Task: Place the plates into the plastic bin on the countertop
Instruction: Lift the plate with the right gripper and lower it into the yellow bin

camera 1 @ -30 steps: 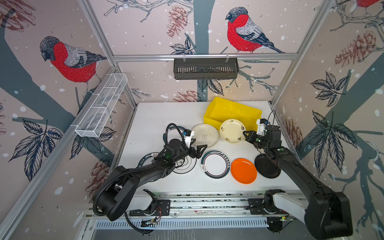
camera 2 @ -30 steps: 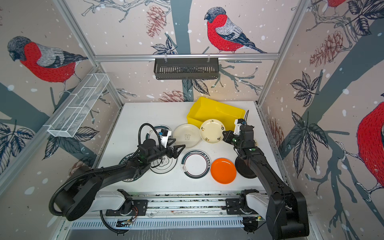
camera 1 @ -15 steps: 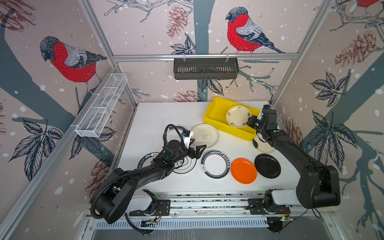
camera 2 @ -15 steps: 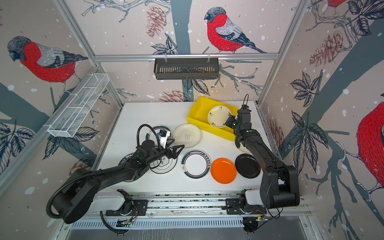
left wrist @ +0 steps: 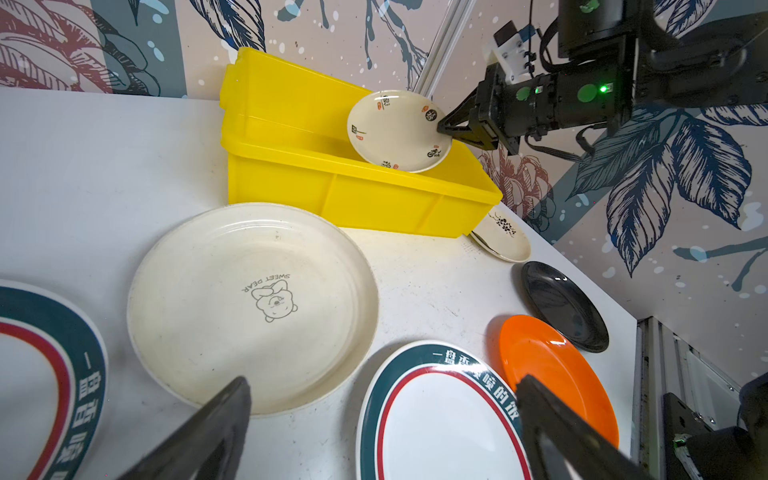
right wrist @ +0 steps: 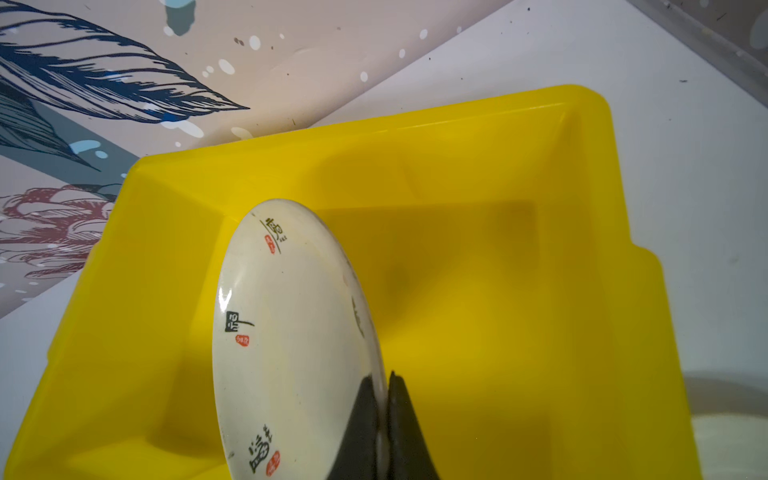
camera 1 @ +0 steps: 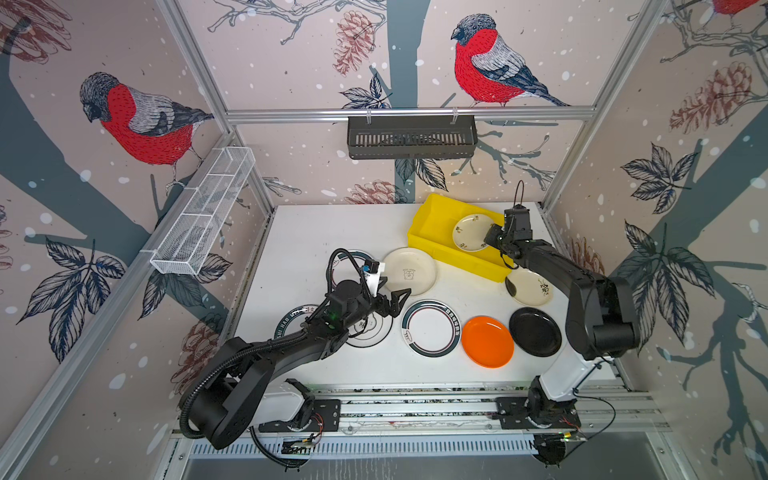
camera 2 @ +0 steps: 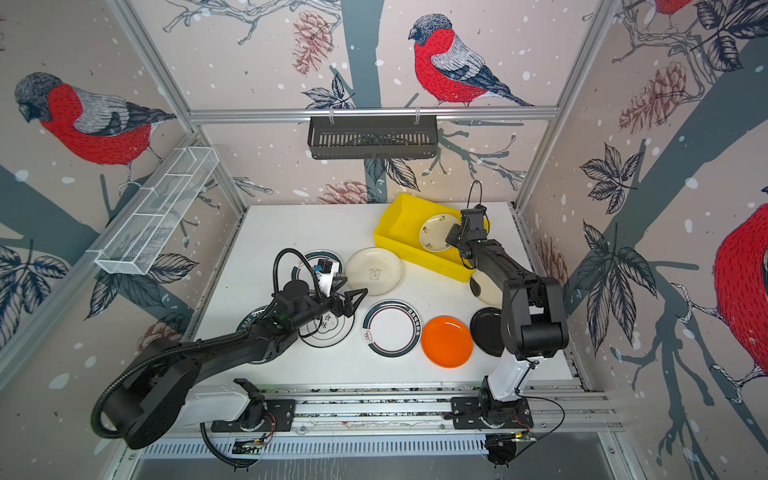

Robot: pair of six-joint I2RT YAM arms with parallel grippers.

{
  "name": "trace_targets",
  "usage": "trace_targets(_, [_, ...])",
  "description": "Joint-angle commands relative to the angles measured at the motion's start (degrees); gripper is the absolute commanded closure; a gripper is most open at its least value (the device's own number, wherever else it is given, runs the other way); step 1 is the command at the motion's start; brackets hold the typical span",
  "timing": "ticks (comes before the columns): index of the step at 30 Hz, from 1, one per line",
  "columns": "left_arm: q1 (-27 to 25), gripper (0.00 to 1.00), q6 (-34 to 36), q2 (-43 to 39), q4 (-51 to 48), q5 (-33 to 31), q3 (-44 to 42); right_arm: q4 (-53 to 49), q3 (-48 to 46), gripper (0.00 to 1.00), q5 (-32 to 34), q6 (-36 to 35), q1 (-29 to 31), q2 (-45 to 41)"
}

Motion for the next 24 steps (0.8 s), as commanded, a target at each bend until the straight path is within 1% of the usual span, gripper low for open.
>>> trace_targets(1, [0.0,0.02,0.9,-0.7,1.0,-1.1,0.1,0.4,2.8,1.0,0.6,0.2,0.6,3.1])
trace_targets(6, [0.0,0.02,1.6,-1.6,0.2,-2.0,0.1,-2.1,7.1,1.0,0.8,0.2,1.0,8.0])
trace_targets(9, [0.0,0.02,1.5,-1.8,0.2,-1.9,0.0,-2.6,8.4,1.0,-0.3,0.6,1.0,10.3])
trace_targets(12, [0.0,0.02,1.4,-1.8,0.2,-1.9,0.1,-2.1,8.8,1.0,-2.3,0.6,0.9,12.1])
trace_targets(21, [0.0,0.02,1.2,-1.5,0.3,-2.1,0.0,-2.1,8.9,1.0,-5.3,0.4,0.7,14.7])
trace_targets(23, [0.0,0.02,1.1,-1.2,0.4,-2.0,0.1,-2.1,9.1,0.92,-5.1,0.2,0.7,14.7])
trace_targets(24, [0.0,0.02,1.1,-1.0,0.4,-2.0,0.1,-2.1,9.2,0.85,-5.0,0.1,0.7,14.7])
